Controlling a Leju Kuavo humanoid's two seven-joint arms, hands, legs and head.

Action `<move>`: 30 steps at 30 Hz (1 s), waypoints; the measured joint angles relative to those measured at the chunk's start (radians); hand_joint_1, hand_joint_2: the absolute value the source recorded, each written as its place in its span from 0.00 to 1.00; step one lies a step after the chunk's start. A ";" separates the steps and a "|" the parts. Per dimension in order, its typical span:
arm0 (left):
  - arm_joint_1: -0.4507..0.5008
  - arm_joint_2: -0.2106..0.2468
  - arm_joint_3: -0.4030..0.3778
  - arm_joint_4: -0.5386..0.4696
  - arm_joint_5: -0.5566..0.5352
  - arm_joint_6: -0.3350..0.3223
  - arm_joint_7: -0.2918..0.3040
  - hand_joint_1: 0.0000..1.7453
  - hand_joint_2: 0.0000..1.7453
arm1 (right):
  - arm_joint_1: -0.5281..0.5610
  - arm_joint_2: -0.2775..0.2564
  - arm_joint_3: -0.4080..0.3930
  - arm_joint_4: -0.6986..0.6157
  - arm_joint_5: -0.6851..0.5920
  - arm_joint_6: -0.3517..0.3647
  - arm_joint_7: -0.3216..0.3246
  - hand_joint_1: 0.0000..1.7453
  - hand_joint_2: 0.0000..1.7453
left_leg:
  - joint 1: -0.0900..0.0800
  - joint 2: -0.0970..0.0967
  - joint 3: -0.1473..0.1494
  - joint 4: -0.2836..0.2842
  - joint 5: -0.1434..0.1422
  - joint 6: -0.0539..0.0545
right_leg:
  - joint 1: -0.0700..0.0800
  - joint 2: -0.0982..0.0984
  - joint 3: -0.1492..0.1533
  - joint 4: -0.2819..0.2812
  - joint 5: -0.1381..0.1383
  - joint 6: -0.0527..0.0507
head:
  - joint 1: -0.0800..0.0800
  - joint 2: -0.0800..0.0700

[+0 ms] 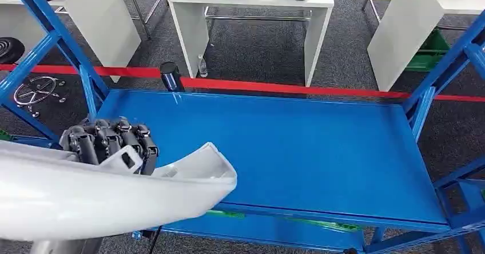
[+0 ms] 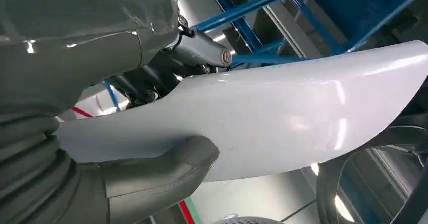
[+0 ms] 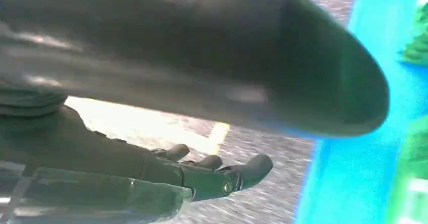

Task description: Take the parts from the cabinet and place them on the table.

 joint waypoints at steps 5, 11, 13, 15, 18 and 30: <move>-0.018 -0.005 -0.034 -0.005 -0.007 0.025 0.017 0.94 1.00 | 0.033 -0.012 -0.069 -0.022 -0.014 0.055 0.203 0.00 0.00 | 0.002 0.000 0.056 0.001 0.001 0.010 | 0.008 0.000 -0.031 0.000 0.028 -0.001 | 0.000 0.000; -0.042 -0.007 -0.052 -0.018 -0.015 0.031 0.025 0.94 1.00 | 0.052 -0.001 -0.145 -0.086 0.008 0.121 0.300 0.00 0.00 | -0.025 0.001 0.156 -0.194 0.063 0.047 | 0.002 0.003 -0.036 -0.020 0.072 0.033 | -0.002 0.000; -0.048 -0.009 -0.058 -0.018 -0.018 0.032 0.025 0.94 1.00 | 0.056 0.002 -0.159 -0.095 0.010 0.127 0.301 0.00 0.00 | -0.015 0.006 0.151 -0.228 0.109 0.054 | 0.005 0.000 -0.053 -0.011 0.055 0.032 | -0.001 0.000; -0.049 -0.010 -0.063 -0.018 -0.020 0.034 0.026 0.94 1.00 | 0.061 0.002 -0.168 -0.105 0.012 0.129 0.302 0.00 0.00 | -0.016 0.004 0.124 -0.231 0.136 0.064 | 0.007 0.001 -0.085 0.095 -0.056 0.014 | 0.002 0.000; -0.049 -0.008 -0.080 -0.015 -0.021 0.042 0.028 0.94 1.00 | 0.061 0.007 -0.185 -0.125 0.017 0.130 0.294 0.00 0.00 | -0.020 0.006 0.076 -0.226 0.169 0.064 | 0.006 0.000 -0.117 0.282 -0.125 0.030 | 0.002 0.000; -0.076 0.009 -0.123 0.002 -0.034 0.107 0.064 0.94 1.00 | 0.041 0.036 -0.222 -0.124 0.066 0.115 0.236 0.00 0.00 | -0.008 0.001 -0.045 -0.059 0.078 0.003 | 0.001 -0.001 0.064 -0.006 -0.053 -0.004 | -0.003 0.000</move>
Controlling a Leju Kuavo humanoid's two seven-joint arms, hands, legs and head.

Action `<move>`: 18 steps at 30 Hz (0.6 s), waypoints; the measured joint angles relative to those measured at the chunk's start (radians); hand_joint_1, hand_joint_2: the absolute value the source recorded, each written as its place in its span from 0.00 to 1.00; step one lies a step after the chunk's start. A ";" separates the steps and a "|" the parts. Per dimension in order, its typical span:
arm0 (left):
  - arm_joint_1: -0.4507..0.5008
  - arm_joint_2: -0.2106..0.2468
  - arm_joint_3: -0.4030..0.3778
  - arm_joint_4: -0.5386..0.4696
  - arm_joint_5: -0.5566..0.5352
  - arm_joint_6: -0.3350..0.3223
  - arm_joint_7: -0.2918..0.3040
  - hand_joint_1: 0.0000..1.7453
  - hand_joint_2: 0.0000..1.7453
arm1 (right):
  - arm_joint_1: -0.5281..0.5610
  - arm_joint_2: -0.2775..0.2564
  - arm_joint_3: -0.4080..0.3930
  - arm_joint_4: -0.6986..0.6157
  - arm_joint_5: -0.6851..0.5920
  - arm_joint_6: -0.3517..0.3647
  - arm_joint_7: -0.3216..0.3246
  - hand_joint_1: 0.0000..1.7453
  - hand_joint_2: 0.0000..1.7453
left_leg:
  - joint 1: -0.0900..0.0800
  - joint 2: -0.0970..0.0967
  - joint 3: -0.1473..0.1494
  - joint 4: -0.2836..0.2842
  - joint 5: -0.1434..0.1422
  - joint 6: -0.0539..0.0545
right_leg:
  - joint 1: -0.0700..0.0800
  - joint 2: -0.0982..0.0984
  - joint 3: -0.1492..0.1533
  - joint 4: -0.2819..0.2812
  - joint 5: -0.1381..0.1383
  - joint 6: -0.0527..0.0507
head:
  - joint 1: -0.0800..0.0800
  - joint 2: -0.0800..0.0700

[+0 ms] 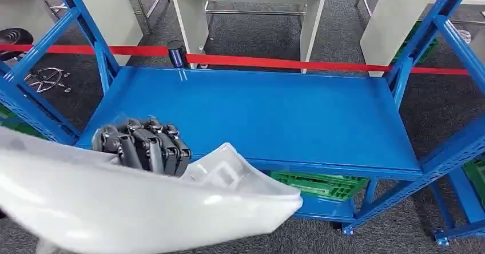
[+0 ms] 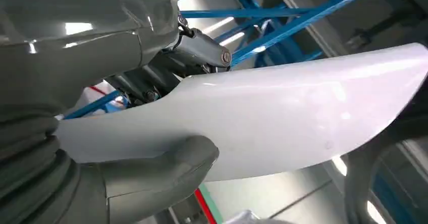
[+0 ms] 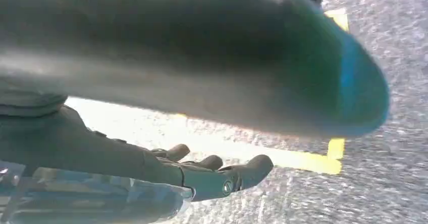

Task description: Take the parts from the cabinet and place them on the table.

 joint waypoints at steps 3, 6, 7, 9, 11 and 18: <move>-0.005 0.003 -0.010 0.010 0.002 0.014 0.016 0.94 1.00 | 0.000 0.002 -0.005 0.011 0.017 -0.007 0.003 0.00 0.00 | 0.008 0.000 -0.035 0.196 -0.091 -0.008 | 0.002 -0.001 -0.040 0.002 0.032 0.002 | 0.000 0.000; -0.010 0.005 -0.018 0.028 -0.006 0.007 -0.006 0.94 1.00 | -0.001 0.003 -0.006 0.018 0.024 -0.012 0.003 0.00 0.00 | 0.006 -0.001 0.092 0.064 -0.003 0.004 | 0.005 0.001 -0.075 0.002 0.062 0.007 | -0.001 0.000; -0.015 0.005 -0.021 0.035 -0.008 0.001 -0.016 0.94 1.00 | -0.001 0.004 -0.007 0.020 0.026 -0.015 0.003 0.00 0.00 | 0.003 -0.002 0.159 -0.029 0.008 0.014 | 0.006 0.002 -0.079 0.002 0.071 0.009 | -0.001 0.000; -0.024 0.004 -0.026 0.042 -0.008 0.001 -0.015 0.94 1.00 | -0.001 0.009 -0.008 0.023 0.029 -0.019 0.003 0.00 0.00 | -0.004 -0.003 0.230 -0.141 -0.033 0.023 | 0.006 0.002 -0.084 0.000 0.087 0.024 | 0.002 0.000; -0.028 0.004 -0.028 0.042 -0.001 0.014 0.015 0.94 1.00 | -0.001 0.009 -0.011 0.023 0.037 -0.018 0.003 0.00 0.00 | -0.015 -0.003 0.214 -0.137 -0.021 0.030 | -0.001 0.001 -0.083 -0.007 0.103 0.037 | -0.006 0.000; -0.042 -0.001 -0.047 0.045 0.011 0.033 0.054 0.94 1.00 | 0.011 0.049 -0.017 -0.023 0.074 0.014 0.010 0.00 0.00 | -0.012 0.005 0.127 -0.170 0.091 0.065 | 0.006 0.001 -0.174 0.268 -0.090 0.024 | 0.006 0.000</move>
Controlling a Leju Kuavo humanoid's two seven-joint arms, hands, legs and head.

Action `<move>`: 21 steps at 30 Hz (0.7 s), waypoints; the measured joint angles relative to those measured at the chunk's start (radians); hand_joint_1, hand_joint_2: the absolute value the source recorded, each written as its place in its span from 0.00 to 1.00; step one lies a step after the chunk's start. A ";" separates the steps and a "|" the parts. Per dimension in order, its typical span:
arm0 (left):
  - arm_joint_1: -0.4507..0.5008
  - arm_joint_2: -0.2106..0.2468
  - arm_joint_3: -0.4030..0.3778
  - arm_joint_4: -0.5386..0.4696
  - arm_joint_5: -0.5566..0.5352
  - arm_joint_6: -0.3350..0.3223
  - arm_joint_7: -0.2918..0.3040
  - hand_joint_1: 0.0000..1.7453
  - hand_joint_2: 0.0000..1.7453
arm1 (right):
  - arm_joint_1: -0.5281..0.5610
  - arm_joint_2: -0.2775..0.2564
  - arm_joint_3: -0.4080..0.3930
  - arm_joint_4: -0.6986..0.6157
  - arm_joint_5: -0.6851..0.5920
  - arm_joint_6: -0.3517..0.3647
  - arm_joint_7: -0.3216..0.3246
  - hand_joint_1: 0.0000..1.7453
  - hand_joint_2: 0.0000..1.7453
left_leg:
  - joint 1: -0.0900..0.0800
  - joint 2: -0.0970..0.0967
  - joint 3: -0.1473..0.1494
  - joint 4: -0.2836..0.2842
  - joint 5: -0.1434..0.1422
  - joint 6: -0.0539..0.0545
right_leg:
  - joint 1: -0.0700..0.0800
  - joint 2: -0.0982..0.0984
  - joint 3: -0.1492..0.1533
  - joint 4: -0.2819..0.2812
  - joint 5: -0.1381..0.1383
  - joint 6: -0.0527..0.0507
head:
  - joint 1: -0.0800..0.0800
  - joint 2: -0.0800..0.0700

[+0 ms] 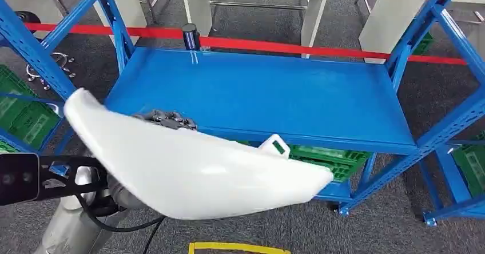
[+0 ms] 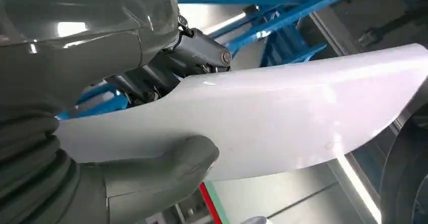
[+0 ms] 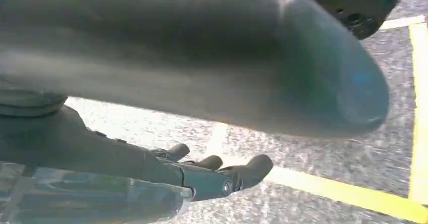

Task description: Take the parts from the cabinet and place them on the table.

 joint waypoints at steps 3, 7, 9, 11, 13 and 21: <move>-0.001 0.000 -0.010 0.003 0.000 -0.002 0.000 0.94 1.00 | 0.000 0.012 -0.002 -0.016 0.014 -0.021 0.002 0.00 0.00 | 0.000 0.003 -0.053 0.009 0.034 -0.006 | 0.000 0.000 0.078 -0.034 0.073 0.038 | 0.000 0.000; -0.009 -0.004 -0.021 0.002 0.001 -0.011 0.000 0.94 1.00 | -0.002 0.029 -0.003 -0.041 0.031 -0.023 0.023 0.00 0.00 | -0.004 0.004 -0.093 0.042 0.058 -0.026 | 0.006 0.003 0.249 -0.290 0.036 0.011 | -0.005 0.000; -0.015 -0.004 -0.026 0.003 0.002 -0.012 -0.001 0.94 1.00 | 0.000 0.039 -0.006 -0.049 0.041 -0.016 0.031 0.00 0.00 | 0.000 0.005 -0.094 0.044 0.072 -0.037 | 0.011 0.004 0.240 -0.289 0.043 -0.003 | -0.004 0.000; -0.017 -0.002 -0.033 0.004 0.005 -0.011 -0.002 0.94 1.00 | 0.004 0.053 -0.014 -0.072 0.067 0.020 0.052 0.00 0.00 | 0.003 -0.001 -0.113 0.058 0.046 -0.049 | -0.001 -0.002 0.217 -0.291 0.068 -0.020 | -0.003 0.000; -0.023 -0.001 -0.039 0.006 0.010 -0.009 -0.005 0.94 1.00 | 0.012 0.066 -0.016 -0.109 0.108 0.060 0.062 0.00 0.00 | 0.012 -0.002 -0.141 0.171 -0.090 -0.065 | -0.001 -0.004 0.194 -0.290 0.093 -0.026 | -0.007 0.000; -0.035 0.002 -0.055 0.016 0.018 -0.008 -0.011 0.94 1.00 | 0.033 0.113 -0.020 -0.207 0.148 0.076 0.061 0.00 0.00 | 0.015 -0.006 0.109 0.025 -0.117 -0.048 | 0.009 0.001 0.101 -0.286 0.179 -0.006 | -0.006 0.000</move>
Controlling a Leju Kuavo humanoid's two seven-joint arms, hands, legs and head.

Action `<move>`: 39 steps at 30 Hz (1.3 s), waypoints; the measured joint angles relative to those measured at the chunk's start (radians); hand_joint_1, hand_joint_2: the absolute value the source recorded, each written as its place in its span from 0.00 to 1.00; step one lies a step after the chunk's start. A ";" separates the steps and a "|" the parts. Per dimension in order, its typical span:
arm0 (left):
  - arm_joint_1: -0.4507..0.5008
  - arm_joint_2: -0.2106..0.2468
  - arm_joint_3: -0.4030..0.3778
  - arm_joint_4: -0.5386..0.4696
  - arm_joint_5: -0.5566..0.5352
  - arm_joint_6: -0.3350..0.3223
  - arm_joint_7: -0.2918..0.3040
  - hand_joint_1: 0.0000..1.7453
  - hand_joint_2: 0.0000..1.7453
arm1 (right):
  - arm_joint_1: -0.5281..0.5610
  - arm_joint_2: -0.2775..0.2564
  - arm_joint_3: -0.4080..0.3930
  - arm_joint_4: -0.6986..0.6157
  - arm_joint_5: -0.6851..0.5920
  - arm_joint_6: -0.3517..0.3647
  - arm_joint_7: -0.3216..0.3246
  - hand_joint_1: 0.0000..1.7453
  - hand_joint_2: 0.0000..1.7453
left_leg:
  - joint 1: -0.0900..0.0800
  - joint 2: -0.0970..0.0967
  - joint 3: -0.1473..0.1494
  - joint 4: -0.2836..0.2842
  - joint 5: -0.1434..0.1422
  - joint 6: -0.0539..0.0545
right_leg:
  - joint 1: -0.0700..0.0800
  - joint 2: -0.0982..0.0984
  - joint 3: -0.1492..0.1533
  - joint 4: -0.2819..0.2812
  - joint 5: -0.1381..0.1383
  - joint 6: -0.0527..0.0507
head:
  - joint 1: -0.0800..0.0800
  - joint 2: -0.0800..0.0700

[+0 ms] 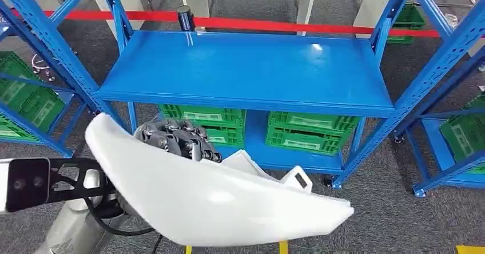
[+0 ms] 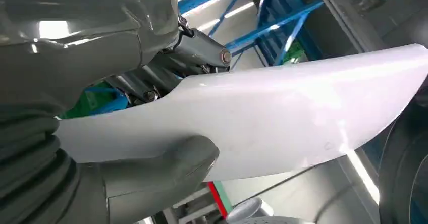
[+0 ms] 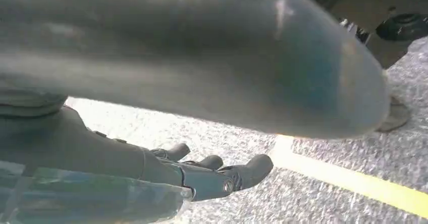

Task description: Take the parts from the cabinet and place them on the table.

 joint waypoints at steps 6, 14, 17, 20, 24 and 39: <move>-0.012 0.000 -0.006 0.002 0.003 0.001 -0.002 0.94 1.00 | 0.009 0.010 -0.006 -0.022 0.000 0.003 -0.005 0.00 0.00 | -0.006 0.006 -0.043 -0.032 0.066 0.042 | -0.008 -0.002 -0.025 0.031 -0.034 0.010 | 0.001 0.000; 0.002 0.005 0.000 0.004 -0.012 -0.027 -0.020 0.94 1.00 | 0.008 0.024 -0.017 -0.089 0.069 0.019 -0.149 0.00 0.00 | -0.006 0.008 -0.184 -0.008 0.168 0.030 | -0.014 -0.002 0.080 0.133 -0.090 0.057 | 0.007 0.000; 0.004 0.006 0.004 0.004 -0.019 -0.046 -0.028 0.94 1.00 | -0.001 0.011 -0.039 -0.079 0.068 0.065 -0.188 0.00 0.00 | -0.011 0.008 -0.212 0.019 0.188 0.013 | -0.007 0.003 0.158 -0.016 -0.152 0.025 | 0.006 0.000; 0.008 0.010 0.006 0.005 -0.023 -0.055 -0.034 0.94 1.00 | -0.007 0.000 -0.064 -0.058 0.072 0.069 -0.213 0.00 0.00 | -0.004 0.005 -0.224 0.023 0.195 -0.002 | -0.012 -0.006 0.139 -0.011 -0.129 -0.005 | 0.010 0.000; 0.012 0.012 0.006 0.005 -0.024 -0.060 -0.033 0.94 1.00 | -0.011 -0.018 -0.087 -0.044 0.075 0.083 -0.239 0.00 0.00 | 0.006 0.004 -0.274 0.260 -0.035 -0.027 | -0.008 -0.008 0.091 -0.009 -0.079 -0.018 | 0.002 0.000; 0.020 0.006 0.006 -0.025 -0.029 -0.062 -0.017 0.94 1.00 | -0.022 -0.058 -0.132 0.040 0.147 0.057 -0.393 0.00 0.00 | -0.012 0.006 -0.083 -0.042 0.110 0.050 | -0.005 -0.003 -0.065 0.198 -0.170 0.000 | 0.009 0.000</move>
